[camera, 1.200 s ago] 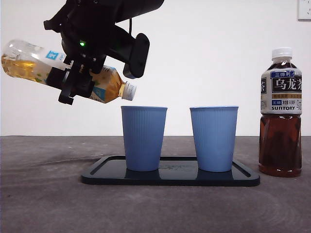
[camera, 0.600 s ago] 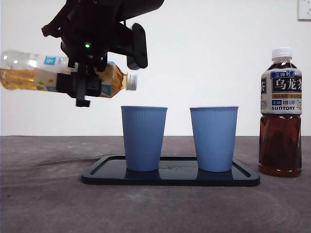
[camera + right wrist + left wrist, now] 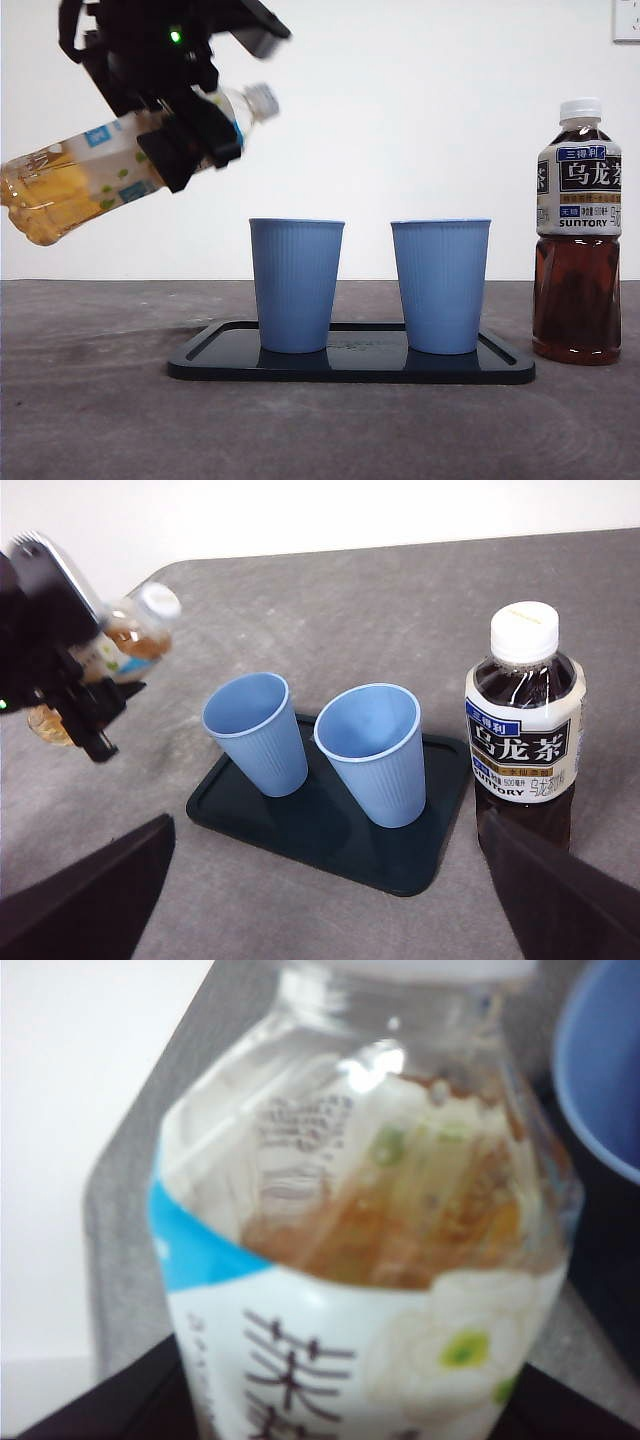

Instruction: Pour the drink into the cup

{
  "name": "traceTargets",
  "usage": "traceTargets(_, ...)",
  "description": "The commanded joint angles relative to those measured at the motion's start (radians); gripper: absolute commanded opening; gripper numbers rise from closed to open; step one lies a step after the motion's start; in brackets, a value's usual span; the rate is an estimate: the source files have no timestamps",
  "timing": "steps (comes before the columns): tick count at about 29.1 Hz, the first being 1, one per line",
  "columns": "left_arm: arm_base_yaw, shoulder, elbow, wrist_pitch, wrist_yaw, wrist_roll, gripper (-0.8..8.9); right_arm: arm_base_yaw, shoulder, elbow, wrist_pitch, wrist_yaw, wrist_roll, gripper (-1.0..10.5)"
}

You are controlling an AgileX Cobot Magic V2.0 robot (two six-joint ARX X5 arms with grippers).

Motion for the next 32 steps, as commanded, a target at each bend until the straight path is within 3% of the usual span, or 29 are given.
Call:
traceTargets(1,0.022,-0.028,0.030,0.017,0.025,-0.111,2.14,0.003,0.002,0.011,0.006,-0.004,-0.025,4.9)
traceTargets(5,0.080,-0.077,0.026,0.015,0.122,-0.196,2.14,0.003,0.002,0.011,0.005,-0.004,-0.031,4.9)
traceTargets(9,0.143,-0.119,0.008,0.026,0.164,-0.223,2.14,0.003,0.002,0.011,0.005,-0.031,-0.031,4.9)
traceTargets(14,0.219,-0.177,-0.097,0.138,0.259,-0.275,2.14,0.003,0.002,0.011,0.005,-0.037,-0.031,4.9)
traceTargets(21,0.283,-0.224,-0.364,0.550,0.426,-0.325,2.14,0.003,0.002,0.011,0.005,-0.037,-0.031,4.9)
traceTargets(25,0.293,-0.222,-0.496,0.800,0.430,-0.337,2.14,0.003,0.003,0.011,0.006,-0.035,-0.030,4.9)
traceTargets(32,0.306,-0.221,-0.602,0.990,0.434,-0.388,2.14,0.003,0.004,0.011,0.005,-0.036,-0.030,4.9)
